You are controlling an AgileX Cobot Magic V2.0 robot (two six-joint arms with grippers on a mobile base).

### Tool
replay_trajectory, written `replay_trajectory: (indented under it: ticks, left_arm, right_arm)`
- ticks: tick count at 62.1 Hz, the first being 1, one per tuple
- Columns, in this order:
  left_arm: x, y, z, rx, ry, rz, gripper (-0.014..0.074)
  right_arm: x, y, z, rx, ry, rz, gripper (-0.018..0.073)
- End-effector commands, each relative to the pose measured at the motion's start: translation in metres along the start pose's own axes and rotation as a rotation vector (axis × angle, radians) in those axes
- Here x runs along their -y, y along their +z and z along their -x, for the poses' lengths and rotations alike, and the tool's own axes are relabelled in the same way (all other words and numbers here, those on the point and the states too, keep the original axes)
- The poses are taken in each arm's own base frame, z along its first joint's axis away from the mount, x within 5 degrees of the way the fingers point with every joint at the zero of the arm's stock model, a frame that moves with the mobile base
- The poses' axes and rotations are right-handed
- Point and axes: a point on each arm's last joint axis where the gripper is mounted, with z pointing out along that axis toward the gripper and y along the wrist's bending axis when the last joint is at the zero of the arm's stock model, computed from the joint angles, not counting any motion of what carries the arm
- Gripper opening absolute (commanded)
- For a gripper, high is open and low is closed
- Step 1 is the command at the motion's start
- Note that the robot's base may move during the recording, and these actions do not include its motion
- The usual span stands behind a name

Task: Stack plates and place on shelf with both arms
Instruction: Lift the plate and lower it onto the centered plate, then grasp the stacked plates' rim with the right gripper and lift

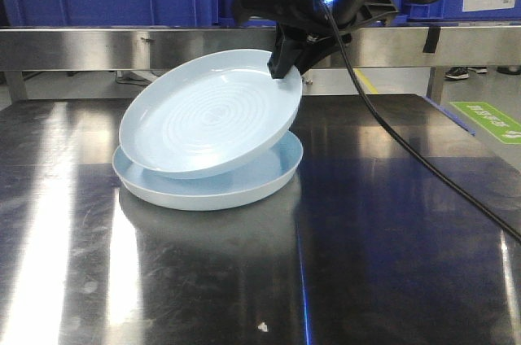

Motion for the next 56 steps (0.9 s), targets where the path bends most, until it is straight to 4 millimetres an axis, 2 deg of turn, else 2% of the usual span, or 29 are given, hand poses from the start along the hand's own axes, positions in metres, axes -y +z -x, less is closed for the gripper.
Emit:
replay_trajectory:
  ticks: [1, 9, 15, 39, 56]
  left_arm:
    - [0.003, -0.004, 0.016, 0.106, 0.006, -0.031, 0.0089]
    - [0.003, -0.004, 0.016, 0.106, 0.006, -0.031, 0.0089]
    - [0.003, -0.004, 0.016, 0.106, 0.006, -0.031, 0.0089]
    - [0.003, -0.004, 0.016, 0.107, 0.006, -0.032, 0.0089]
    - [0.003, -0.004, 0.016, 0.107, 0.006, -0.032, 0.0089]
  right_arm:
    - [-0.004, -0.029, 0.028, 0.162, -0.005, 0.022, 0.0159]
    - [-0.004, -0.028, 0.028, 0.166, -0.005, 0.022, 0.0385]
    - [-0.004, -0.028, 0.028, 0.163, -0.005, 0.022, 0.0484]
    - [-0.003, -0.026, 0.023, 0.111, -0.005, 0.015, 0.0488]
    - [-0.001, -0.001, 0.009, 0.015, -0.005, 0.001, 0.0488]
